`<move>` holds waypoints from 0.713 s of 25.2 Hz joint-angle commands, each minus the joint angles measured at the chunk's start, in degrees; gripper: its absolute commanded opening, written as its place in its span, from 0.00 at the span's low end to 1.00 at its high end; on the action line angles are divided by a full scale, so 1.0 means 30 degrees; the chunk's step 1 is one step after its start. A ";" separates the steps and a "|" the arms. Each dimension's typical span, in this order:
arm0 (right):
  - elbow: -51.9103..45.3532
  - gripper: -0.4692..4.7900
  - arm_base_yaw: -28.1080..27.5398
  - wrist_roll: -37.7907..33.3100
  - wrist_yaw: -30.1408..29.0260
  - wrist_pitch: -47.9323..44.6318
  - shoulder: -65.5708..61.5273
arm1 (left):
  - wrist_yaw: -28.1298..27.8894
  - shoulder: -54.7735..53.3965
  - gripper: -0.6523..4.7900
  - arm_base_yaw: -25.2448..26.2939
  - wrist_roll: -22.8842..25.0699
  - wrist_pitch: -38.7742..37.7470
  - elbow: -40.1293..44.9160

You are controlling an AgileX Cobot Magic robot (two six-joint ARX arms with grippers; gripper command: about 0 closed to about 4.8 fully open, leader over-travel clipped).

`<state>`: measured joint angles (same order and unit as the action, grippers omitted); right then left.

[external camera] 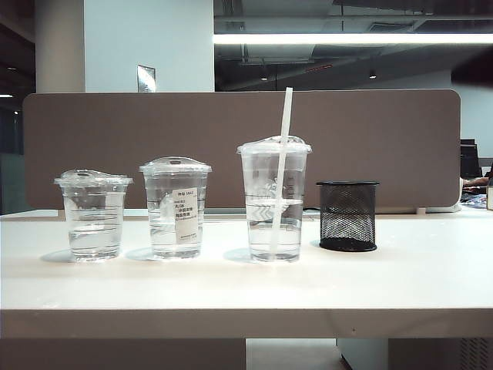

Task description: Pick up the straw and insert it into the large coffee cup.

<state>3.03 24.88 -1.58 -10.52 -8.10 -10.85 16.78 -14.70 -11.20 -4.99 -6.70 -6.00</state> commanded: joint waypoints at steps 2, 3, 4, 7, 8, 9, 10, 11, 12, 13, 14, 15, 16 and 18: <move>-0.0903 0.07 0.0029 -0.0080 -0.0029 -0.0226 -0.0007 | -0.1042 0.0022 0.11 -0.0022 -0.0036 0.0277 0.0430; -0.0991 0.07 0.0036 -0.0080 -0.0015 0.0036 -0.0022 | -0.1078 0.0022 0.11 -0.0022 -0.0015 0.0277 0.0488; -0.0998 0.07 0.0029 -0.0080 -0.0015 0.0503 0.0000 | -0.1107 0.0022 0.11 -0.0022 0.0022 0.0270 0.0495; -0.0998 0.07 0.0022 -0.0080 0.0044 0.2535 -0.0007 | -0.1078 0.0036 0.11 -0.0022 0.0015 0.0277 0.0495; -0.0998 0.07 0.0022 -0.0080 0.0036 0.2892 -0.0007 | -0.1086 0.0036 0.11 -0.0022 0.0015 0.0270 0.0495; -0.0998 0.07 0.0022 -0.0080 0.0044 0.3118 -0.0007 | -0.1078 0.0036 0.11 -0.0022 0.0015 0.0270 0.0495; -0.0998 0.07 0.0022 -0.0073 0.0044 0.3337 -0.0007 | -0.1078 0.0044 0.11 -0.0022 0.0015 0.0262 0.0495; -0.0998 0.07 0.0022 -0.0073 0.0044 0.3446 -0.0007 | -0.1086 0.0036 0.11 -0.0022 0.0015 0.0262 0.0495; -0.0998 0.07 0.0022 -0.0073 0.0044 0.3555 -0.0007 | -0.1086 0.0036 0.11 -0.0022 0.0015 0.0262 0.0495; -0.0998 0.07 0.0022 -0.0080 0.0044 0.3636 -0.0007 | -0.1086 0.0036 0.11 -0.0022 0.0015 0.0262 0.0495; -0.0998 0.07 0.0022 -0.0073 0.0044 0.3694 -0.0007 | -0.1078 0.0036 0.11 -0.0022 0.0015 0.0262 0.0495; -0.0998 0.07 0.0022 -0.0073 0.0044 0.3745 -0.0007 | -0.1086 0.0036 0.11 -0.0022 0.0015 0.0262 0.0495; -0.0998 0.07 0.0022 -0.0080 0.0044 0.3774 -0.0007 | -0.1086 0.0036 0.11 -0.0022 0.0022 0.0262 0.0495; -0.0998 0.07 0.0022 -0.0073 0.0044 0.3767 -0.0007 | -0.1086 0.0036 0.11 -0.0022 0.0015 0.0262 0.0495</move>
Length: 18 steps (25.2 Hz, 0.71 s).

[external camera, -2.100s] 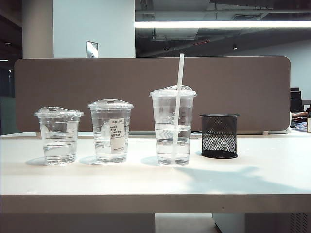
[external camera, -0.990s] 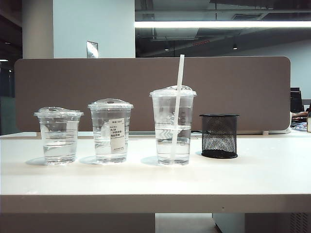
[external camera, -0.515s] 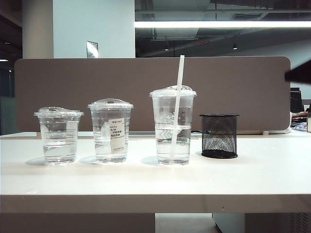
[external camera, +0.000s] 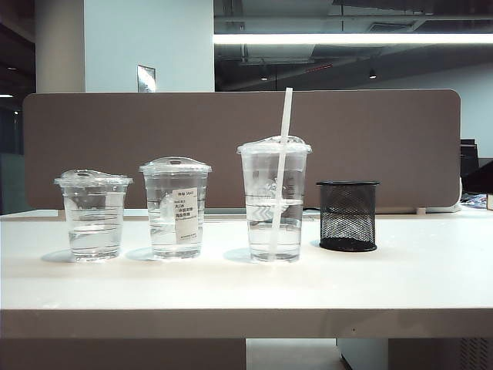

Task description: Pick up the straw and insert it into the large coffee cup.

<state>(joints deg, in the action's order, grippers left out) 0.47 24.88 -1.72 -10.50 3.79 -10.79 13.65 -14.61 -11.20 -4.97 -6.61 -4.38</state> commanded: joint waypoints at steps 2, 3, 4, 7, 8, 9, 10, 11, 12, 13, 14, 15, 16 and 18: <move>-0.0146 0.07 0.0022 -0.0029 0.0044 -0.0197 -0.0029 | -0.0044 0.0328 0.11 -0.0022 0.0015 0.0226 0.0087; -0.0146 0.07 0.0022 -0.0029 0.0036 -0.0204 -0.0029 | -0.0044 0.0692 0.11 0.0007 0.0007 0.0175 0.0197; -0.0146 0.07 0.0022 -0.0029 0.0051 -0.0189 -0.0029 | -0.0044 0.1013 0.11 0.0015 0.0007 0.0109 0.0248; -0.0146 0.07 0.0015 -0.0029 0.0036 -0.0087 0.0255 | -0.0036 0.2186 0.11 0.0029 0.0007 0.0087 0.0576; -0.0146 0.07 0.0007 -0.0029 0.0036 -0.0073 0.0423 | -0.0044 0.2616 0.11 0.0036 0.0007 0.0087 0.0699; -0.0146 0.07 -0.0036 -0.0029 0.0044 -0.0022 0.0670 | -0.0036 0.3111 0.11 0.0095 0.0007 0.0095 0.0874; -0.0146 0.07 -0.0117 -0.0029 0.0036 0.0051 0.0933 | -0.0015 0.3439 0.11 0.0168 0.0007 0.0095 0.0976; -0.0146 0.07 -0.0211 -0.0029 0.0036 0.0131 0.1195 | 0.0051 0.3774 0.11 0.0270 0.0007 0.0095 0.1129; -0.0146 0.07 -0.0532 -0.0029 0.0036 0.0204 0.1785 | 0.0066 0.4269 0.11 0.0619 0.0007 -0.0168 0.1290; -0.0146 0.07 -0.0903 -0.0029 0.0036 0.0211 0.2266 | 0.0109 0.4444 0.11 0.1027 0.0007 -0.0510 0.1290; -0.0146 0.07 -0.1209 -0.0029 0.0036 0.0226 0.2572 | 0.0109 0.4452 0.11 0.1319 0.0007 -0.0554 0.1290; -0.0146 0.07 -0.1464 -0.0029 0.0036 0.0226 0.2798 | 0.0109 0.4452 0.11 0.1588 0.0007 -0.0539 0.1290; -0.0146 0.07 -0.1778 -0.0029 0.0036 0.0233 0.3045 | 0.0117 0.4452 0.11 0.1960 0.0015 -0.0532 0.1290; -0.0146 0.07 -0.2557 -0.0029 0.0036 0.0233 0.3621 | 0.0117 0.4503 0.11 0.2608 0.0015 -0.0554 0.1290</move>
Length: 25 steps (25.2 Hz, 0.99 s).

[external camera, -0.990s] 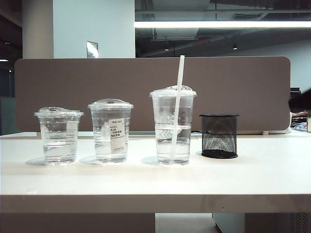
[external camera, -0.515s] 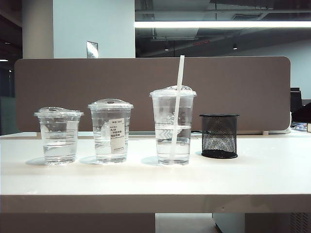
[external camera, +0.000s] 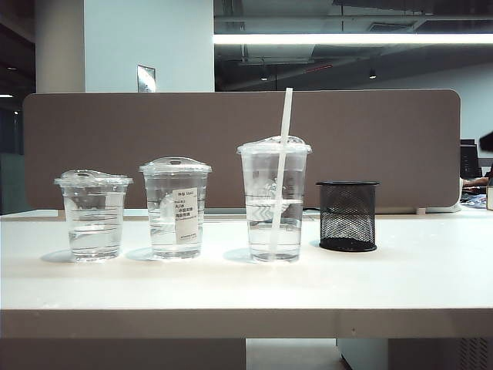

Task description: Pick up the straw and insert it into the large coffee cup.

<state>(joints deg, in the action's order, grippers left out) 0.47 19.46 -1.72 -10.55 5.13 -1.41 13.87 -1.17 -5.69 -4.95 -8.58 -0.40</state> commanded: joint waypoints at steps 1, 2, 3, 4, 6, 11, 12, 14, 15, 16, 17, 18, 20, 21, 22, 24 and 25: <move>-0.0146 0.07 -0.1166 -0.0029 0.0073 -0.0408 0.0452 | 0.0015 0.0175 0.11 0.1129 0.0007 0.0044 -0.0036; -0.0146 0.07 -0.1508 -0.0029 0.0080 -0.0481 0.0466 | 0.0022 0.0284 0.11 0.1377 0.0000 0.0073 -0.0036; -0.0146 0.07 -0.1851 -0.0029 0.0066 -0.0481 0.0466 | 0.0029 0.0255 0.11 0.1559 0.0000 0.0109 -0.0036; -0.0146 0.07 -0.2266 -0.0029 0.0051 -0.0430 0.0466 | 0.0029 0.0248 0.11 0.1734 0.0007 0.0109 -0.0036; -0.0146 0.07 -0.2885 -0.0029 0.0058 -0.0313 0.0466 | -0.0058 0.0248 0.11 0.1800 0.0000 0.0095 -0.0036; -0.0146 0.07 -0.3781 -0.0029 0.0124 -0.0219 0.0466 | 0.0109 0.0248 0.11 0.1756 0.0000 0.0095 -0.0036; -0.0146 0.07 -0.3752 -0.0029 0.0124 -0.0219 0.0466 | 0.0109 0.0248 0.11 0.1756 0.0007 0.0102 -0.0036; -0.0146 0.07 -0.3738 -0.0029 0.0124 -0.0211 0.0466 | 0.0102 0.0248 0.11 0.1756 0.0000 0.0102 -0.0036; -0.0146 0.07 -0.3738 -0.0029 0.0124 -0.0211 0.0466 | 0.0102 0.0248 0.11 0.1756 0.0007 0.0102 -0.0036; -0.0146 0.07 -0.3738 -0.0029 0.0124 -0.0211 0.0466 | 0.0109 0.0248 0.11 0.1756 0.0007 0.0102 -0.0036; -0.0146 0.07 -0.3738 -0.0029 0.0117 -0.0153 0.0466 | 0.0109 0.0248 0.11 0.1756 0.0000 0.0087 -0.0036; -0.0146 0.07 -0.3738 -0.0029 0.0124 -0.0022 0.0466 | 0.0102 0.0248 0.11 0.1756 0.0000 0.0066 -0.0036; -0.0146 0.07 -0.3738 -0.0029 0.0124 0.0393 0.0466 | 0.0109 0.0248 0.11 0.1756 0.0000 -0.0160 -0.0036; -0.0146 0.07 -0.3745 -0.0029 0.0124 0.0721 0.0466 | 0.0095 0.0248 0.11 0.1741 0.0007 -0.0146 -0.0036; -0.0146 0.07 -0.3752 -0.0029 0.0160 0.1100 0.0466 | 0.0109 0.0248 0.11 0.1749 0.0000 -0.0153 -0.0036; -0.0131 0.07 -0.3752 -0.0022 0.0160 0.1319 0.0466 | 0.0095 0.0248 0.11 0.1756 0.0007 -0.0146 -0.0036; -0.0138 0.07 -0.3767 -0.0022 0.0131 0.1319 0.0466 | 0.0095 0.0248 0.11 0.1756 0.0007 -0.0146 -0.0036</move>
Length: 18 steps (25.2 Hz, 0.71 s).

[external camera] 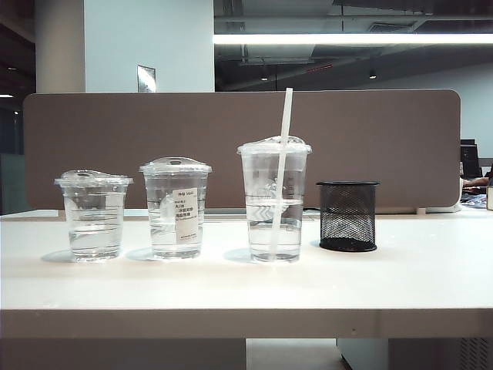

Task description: Pick up the straw and insert it into the large coffee cup.

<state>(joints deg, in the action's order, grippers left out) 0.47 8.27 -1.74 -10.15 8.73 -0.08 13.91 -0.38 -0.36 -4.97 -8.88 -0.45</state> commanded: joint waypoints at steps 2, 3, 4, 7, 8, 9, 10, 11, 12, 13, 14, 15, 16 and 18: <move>-0.0138 0.07 -0.0044 -0.0015 0.0007 0.0138 0.0022 | 0.0066 -0.0015 0.11 -0.0022 0.0015 -0.0058 -0.0022; -0.0138 0.07 -0.0044 -0.0015 0.0007 0.0138 0.0022 | 0.0066 -0.0015 0.11 -0.0022 0.0015 -0.0058 -0.0022; -0.0138 0.07 -0.0044 -0.0015 0.0007 0.0146 0.0022 | 0.0066 -0.0015 0.11 -0.0022 0.0015 -0.0058 -0.0022; -0.0138 0.07 -0.0007 -0.0015 -0.0007 0.0131 0.0022 | 0.0087 -0.0015 0.11 -0.0022 0.0007 -0.0044 -0.0022; -0.0138 0.07 -0.0007 -0.0015 0.0000 0.0131 0.0022 | 0.0087 -0.0015 0.11 -0.0022 0.0007 -0.0044 -0.0022; -0.0138 0.07 -0.0015 -0.0015 0.0000 0.0131 0.0022 | 0.0080 -0.0015 0.11 -0.0022 0.0007 -0.0044 -0.0022; -0.0138 0.07 -0.0007 -0.0015 0.0000 0.0131 0.0022 | 0.0087 -0.0015 0.11 -0.0022 0.0015 -0.0044 -0.0022; -0.0138 0.07 -0.0007 -0.0015 0.0007 0.0131 0.0022 | 0.0087 -0.0015 0.11 -0.0022 0.0015 -0.0044 -0.0022; -0.0138 0.07 -0.0007 -0.0015 0.0000 0.0131 0.0022 | 0.0080 -0.0015 0.11 -0.0022 0.0015 -0.0044 -0.0022; -0.0138 0.07 -0.0007 -0.0015 0.0000 0.0131 0.0022 | 0.0087 -0.0015 0.11 -0.0022 0.0007 -0.0044 -0.0022; -0.0138 0.07 -0.0007 -0.0022 0.0000 0.0131 0.0022 | 0.0087 -0.0015 0.11 -0.0022 0.0007 -0.0044 -0.0022; -0.0138 0.07 -0.0015 -0.0022 0.0007 0.0138 0.0022 | 0.0087 -0.0015 0.11 -0.0022 0.0015 -0.0044 -0.0022; -0.0138 0.07 -0.0015 -0.0022 0.0015 0.0138 0.0022 | 0.0087 -0.0015 0.11 -0.0022 0.0007 -0.0044 -0.0022; -0.0131 0.07 -0.0022 -0.0015 0.0444 0.0117 0.0022 | 0.0044 -0.0015 0.11 -0.0022 0.0022 -0.0044 -0.0022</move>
<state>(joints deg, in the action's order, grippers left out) 0.47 8.23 -1.74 -10.09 9.87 -0.08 13.91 -0.38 -0.36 -4.97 -8.88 -0.45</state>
